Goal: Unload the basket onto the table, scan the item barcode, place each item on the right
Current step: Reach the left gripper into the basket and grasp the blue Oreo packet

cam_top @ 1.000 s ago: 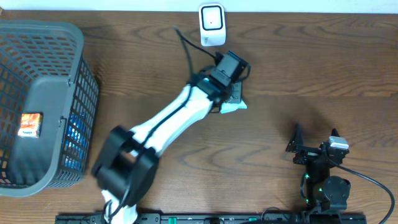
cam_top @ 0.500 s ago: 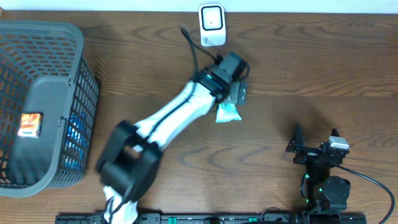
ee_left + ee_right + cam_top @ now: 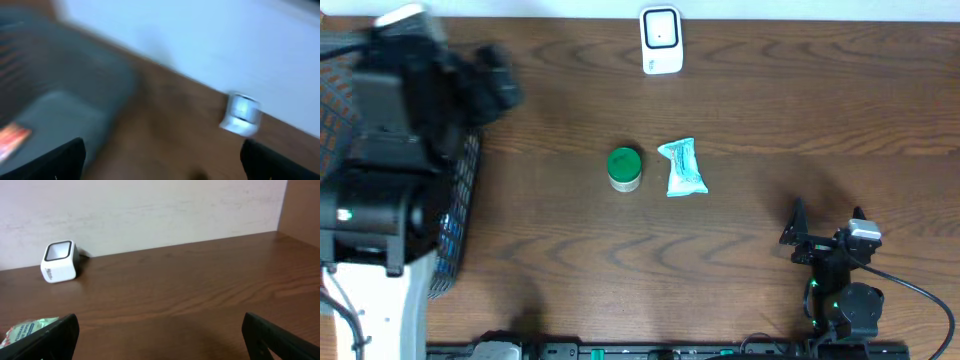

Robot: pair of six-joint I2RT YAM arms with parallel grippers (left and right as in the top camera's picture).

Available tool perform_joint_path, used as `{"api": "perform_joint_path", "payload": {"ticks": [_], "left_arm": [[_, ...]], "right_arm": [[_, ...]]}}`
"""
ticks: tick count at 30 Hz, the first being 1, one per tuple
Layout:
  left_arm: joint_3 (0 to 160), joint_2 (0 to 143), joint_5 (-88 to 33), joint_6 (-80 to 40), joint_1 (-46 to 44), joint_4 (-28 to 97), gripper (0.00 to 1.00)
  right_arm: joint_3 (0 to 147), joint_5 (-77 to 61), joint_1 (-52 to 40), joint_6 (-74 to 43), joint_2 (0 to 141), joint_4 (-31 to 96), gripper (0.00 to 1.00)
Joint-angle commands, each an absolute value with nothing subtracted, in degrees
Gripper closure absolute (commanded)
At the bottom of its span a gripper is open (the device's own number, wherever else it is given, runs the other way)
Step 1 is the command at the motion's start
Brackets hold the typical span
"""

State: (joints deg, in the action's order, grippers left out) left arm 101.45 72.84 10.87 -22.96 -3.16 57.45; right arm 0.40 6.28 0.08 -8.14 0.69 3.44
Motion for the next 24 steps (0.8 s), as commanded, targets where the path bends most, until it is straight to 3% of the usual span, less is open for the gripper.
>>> {"api": "perform_joint_path", "payload": {"ticks": [1,4,9,24], "left_arm": [[99.66,74.94,13.52,-31.81,10.11,62.87,0.02],[97.41,77.3,13.1,-31.97,17.91,67.7,0.02],[93.91,84.51,13.13,-25.98,22.39,73.25,0.02],[88.23,105.06,13.1,-17.54,23.46,76.62,0.02]], "right_arm": [[0.32,6.79,-0.25,-8.75,0.4,3.64,0.01],[0.32,6.76,-0.25,-8.75,0.4,3.64,0.01],[0.32,6.79,-0.25,-8.75,0.4,3.64,0.01],[0.32,6.79,-0.25,-8.73,0.4,3.64,0.01]]}}
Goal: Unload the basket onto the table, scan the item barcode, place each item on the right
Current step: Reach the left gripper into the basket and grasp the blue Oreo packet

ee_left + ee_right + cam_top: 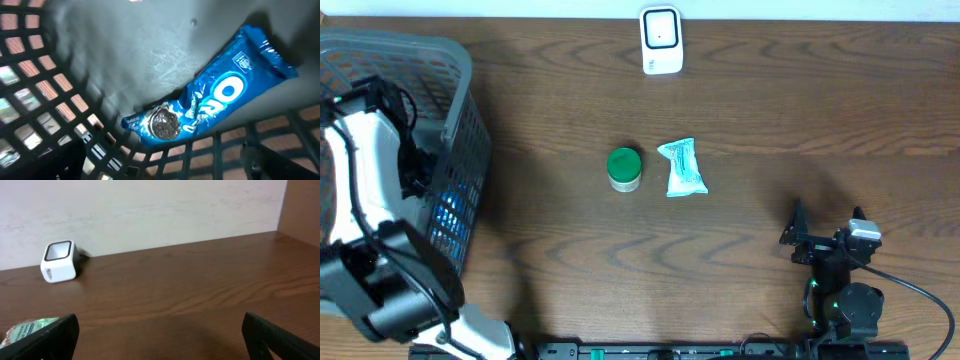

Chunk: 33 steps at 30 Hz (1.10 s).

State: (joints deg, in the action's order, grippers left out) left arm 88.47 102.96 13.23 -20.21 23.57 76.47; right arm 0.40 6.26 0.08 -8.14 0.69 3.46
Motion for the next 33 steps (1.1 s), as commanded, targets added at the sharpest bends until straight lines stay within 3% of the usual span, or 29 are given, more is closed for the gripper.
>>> {"api": "perform_joint_path", "payload": {"ticks": [1,11,25,28,32,33], "left_arm": [[88.23,105.84,13.13,-17.56,23.46,76.34,0.02],[84.55,106.74,9.65,-13.04,23.46,75.48,0.02],[70.7,106.76,6.11,-11.38,23.51,58.5,0.0],[68.34,106.76,4.86,-11.4,23.51,55.94,0.17],[67.7,106.76,4.86,-11.4,23.51,55.77,0.75],[67.7,106.76,4.75,-11.42,23.51,55.79,0.77]], "right_arm": [[0.32,6.76,-0.25,-8.75,0.4,3.64,0.01],[0.32,6.76,-0.25,-8.75,0.4,3.64,0.01],[0.32,6.76,-0.25,-8.73,0.4,3.64,0.01],[0.32,6.76,-0.25,-8.73,0.4,3.64,0.01],[0.32,6.76,-0.25,-8.75,0.4,3.64,0.01],[0.32,6.76,-0.25,-8.73,0.4,3.64,0.01]]}}
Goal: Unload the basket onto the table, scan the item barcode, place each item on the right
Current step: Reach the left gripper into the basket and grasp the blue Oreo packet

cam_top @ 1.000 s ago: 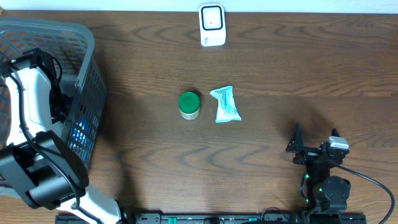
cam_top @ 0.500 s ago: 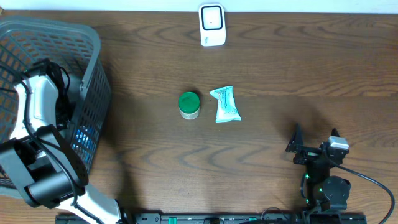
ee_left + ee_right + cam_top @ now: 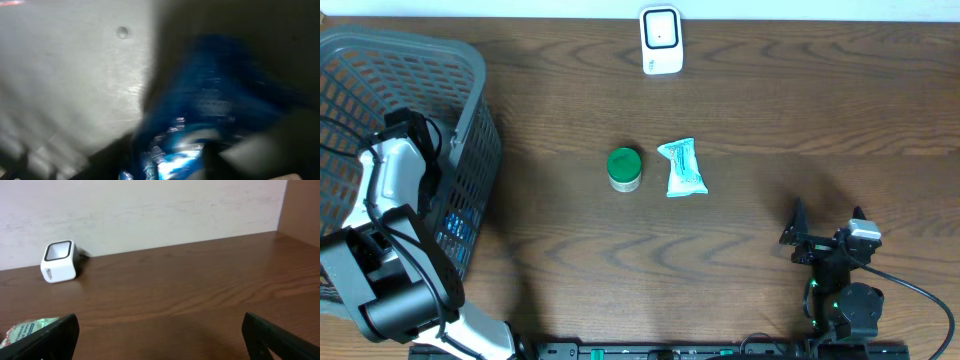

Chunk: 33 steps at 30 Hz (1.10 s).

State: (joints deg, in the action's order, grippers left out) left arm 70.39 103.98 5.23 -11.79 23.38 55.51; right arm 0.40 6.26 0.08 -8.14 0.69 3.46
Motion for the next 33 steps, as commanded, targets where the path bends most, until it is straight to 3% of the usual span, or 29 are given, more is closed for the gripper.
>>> {"api": "perform_joint_path", "payload": {"ticks": [1,2,3,4,6,7,14,15,16,17,21,22,33], "left_arm": [[67.64,106.76,3.9,-11.4,23.51,55.77,0.77],[67.48,106.76,3.18,-11.44,23.51,55.64,0.7],[67.24,106.76,2.96,-11.51,23.51,55.4,0.46],[66.89,106.76,2.96,-11.68,23.51,55.11,0.31],[66.19,106.76,2.98,-11.66,23.51,54.7,0.21],[65.73,106.76,2.98,-11.66,23.51,54.46,0.16],[60.75,106.76,-0.19,-11.62,23.51,49.78,0.16],[60.03,106.76,-1.19,-11.62,23.51,48.93,0.17],[59.33,106.76,-2.07,-11.6,23.51,48.21,0.26],[58.5,106.76,-3.18,-11.6,23.51,47.37,0.45],[56.95,106.76,-4.91,-11.57,23.51,47.07,0.77],[56.58,106.76,-5.56,-11.33,23.51,47.33,0.92],[73.17,100.49,-5.37,-11.66,28.67,57.69,0.93]], "right_arm": [[0.32,6.79,-0.25,-8.73,0.4,3.64,0.01],[0.32,6.76,-0.25,-8.73,0.4,3.64,0.01],[0.32,6.76,-0.25,-8.75,0.4,3.64,0.01],[0.32,6.76,-0.25,-8.75,0.4,3.64,0.01],[0.32,6.76,-0.25,-8.75,0.4,3.64,0.01],[0.32,6.76,-0.25,-8.73,0.4,3.64,0.01],[0.32,6.76,-0.25,-8.73,0.4,3.64,0.01],[0.32,6.79,-0.25,-8.73,0.4,3.64,0.01],[0.32,6.76,-0.25,-8.73,0.4,3.64,0.01],[0.32,6.76,-0.25,-8.75,0.4,3.64,0.01],[0.32,6.76,-0.25,-8.73,0.4,3.64,0.01],[0.32,6.76,-0.25,-8.75,0.4,3.64,0.01],[0.32,6.76,-0.25,-8.75,0.4,3.64,0.01]]}}
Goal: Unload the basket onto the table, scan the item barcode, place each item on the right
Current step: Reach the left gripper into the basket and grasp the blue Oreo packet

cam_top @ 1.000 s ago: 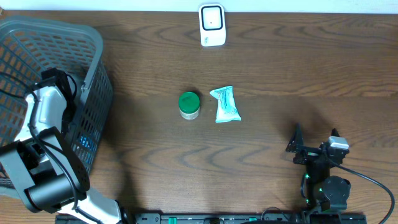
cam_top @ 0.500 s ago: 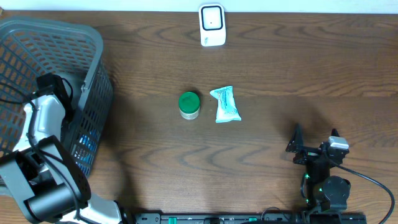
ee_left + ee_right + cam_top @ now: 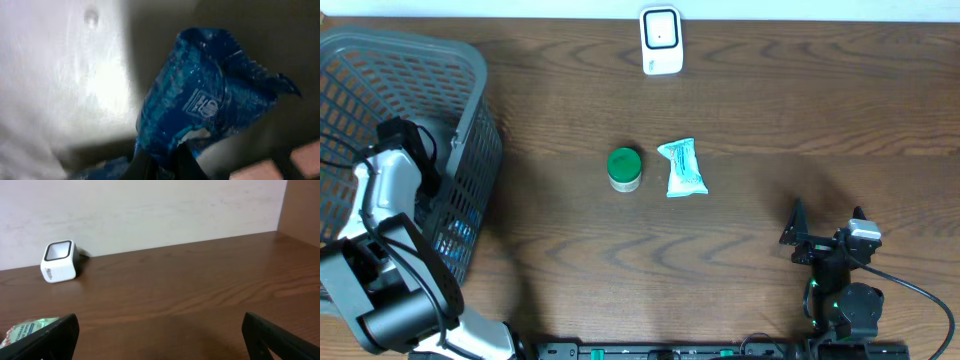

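A blue Oreo packet [image 3: 200,100] lies crumpled over the grey floor of the basket [image 3: 470,70]. My left gripper [image 3: 159,161] is shut on the packet's lower end, its dark fingers pinching the wrapper at the bottom of the left wrist view. From overhead, my left arm [image 3: 382,185] reaches down inside the basket, and the packet itself is hidden there. The white barcode scanner [image 3: 661,40] stands at the table's far edge, also seen as the scanner [image 3: 59,261]. My right gripper [image 3: 160,345] rests open near the front right, holding nothing.
A green-lidded jar [image 3: 624,168] and a green-and-white packet [image 3: 682,167] lie at mid-table, between the basket and the right arm [image 3: 835,250]. The basket's mesh walls enclose the left arm. A white wall [image 3: 150,210] runs behind the scanner.
The left gripper was pressed close over the blue packet in a blurred view. Now its fingers are shut on the packet, which is bunched up. The right arm has not moved.
The left arm was first a blur above the basket's place, with the scanner in its view. Then it was inside the basket, open above the flat Oreo packet. Then it was down close on the packet, and now it grips it. The right arm stayed still.
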Robot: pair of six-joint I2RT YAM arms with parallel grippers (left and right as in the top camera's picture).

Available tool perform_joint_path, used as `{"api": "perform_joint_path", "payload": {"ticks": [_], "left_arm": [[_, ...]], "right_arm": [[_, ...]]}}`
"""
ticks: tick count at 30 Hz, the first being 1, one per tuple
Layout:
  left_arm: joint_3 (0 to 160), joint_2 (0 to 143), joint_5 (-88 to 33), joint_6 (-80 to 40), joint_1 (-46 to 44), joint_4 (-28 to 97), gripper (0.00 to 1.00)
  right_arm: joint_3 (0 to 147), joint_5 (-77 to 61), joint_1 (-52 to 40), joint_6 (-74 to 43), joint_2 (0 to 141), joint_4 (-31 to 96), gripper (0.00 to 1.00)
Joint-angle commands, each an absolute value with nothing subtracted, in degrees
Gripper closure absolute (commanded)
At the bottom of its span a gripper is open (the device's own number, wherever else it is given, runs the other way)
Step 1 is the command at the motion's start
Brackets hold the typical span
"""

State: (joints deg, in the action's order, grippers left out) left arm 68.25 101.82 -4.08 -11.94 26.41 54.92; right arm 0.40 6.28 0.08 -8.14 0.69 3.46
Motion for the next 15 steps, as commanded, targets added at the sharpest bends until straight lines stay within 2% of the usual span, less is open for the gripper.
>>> {"api": "perform_joint_path", "payload": {"ticks": [1,8,15], "left_arm": [[75.53,98.91,-5.37,-11.68,29.85,58.85,0.93],[78.67,90.35,-5.39,-11.73,34.74,60.16,0.93],[78.7,89.65,-5.98,-12.73,34.96,59.55,0.93]], "right_arm": [[0.32,6.79,-0.25,-8.75,0.4,3.64,0.01],[0.32,6.76,-0.25,-8.75,0.4,3.64,0.01],[0.32,6.76,-0.25,-8.73,0.4,3.64,0.01]]}}
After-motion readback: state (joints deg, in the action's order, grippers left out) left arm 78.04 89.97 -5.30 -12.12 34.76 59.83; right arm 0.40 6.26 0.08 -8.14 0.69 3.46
